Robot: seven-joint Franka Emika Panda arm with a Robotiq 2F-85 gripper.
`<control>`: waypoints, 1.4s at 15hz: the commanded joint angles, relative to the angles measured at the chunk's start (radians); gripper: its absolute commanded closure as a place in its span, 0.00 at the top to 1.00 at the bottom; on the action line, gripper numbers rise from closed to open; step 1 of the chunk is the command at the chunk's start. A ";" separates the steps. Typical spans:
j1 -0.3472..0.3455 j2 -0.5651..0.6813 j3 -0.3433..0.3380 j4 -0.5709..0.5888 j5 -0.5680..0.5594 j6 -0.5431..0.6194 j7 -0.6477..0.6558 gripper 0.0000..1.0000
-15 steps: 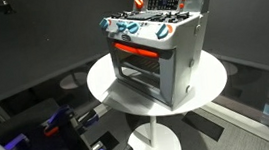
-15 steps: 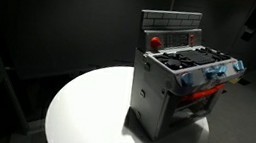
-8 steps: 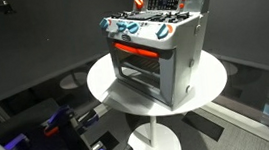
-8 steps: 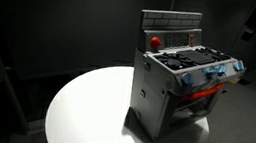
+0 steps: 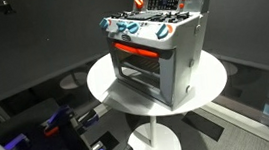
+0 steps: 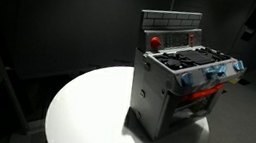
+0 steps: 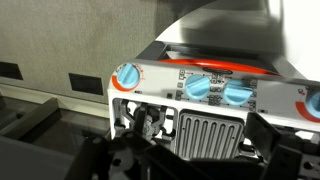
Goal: Press a microwave oven button on the stove
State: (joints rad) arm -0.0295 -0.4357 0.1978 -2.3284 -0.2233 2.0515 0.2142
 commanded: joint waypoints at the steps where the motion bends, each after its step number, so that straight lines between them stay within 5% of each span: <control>1: 0.022 0.002 -0.019 0.002 -0.009 -0.004 0.008 1.00; 21: 0.007 0.143 -0.068 0.129 -0.020 0.078 0.016 1.00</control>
State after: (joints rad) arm -0.0217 -0.3413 0.1435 -2.2500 -0.2233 2.1097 0.2142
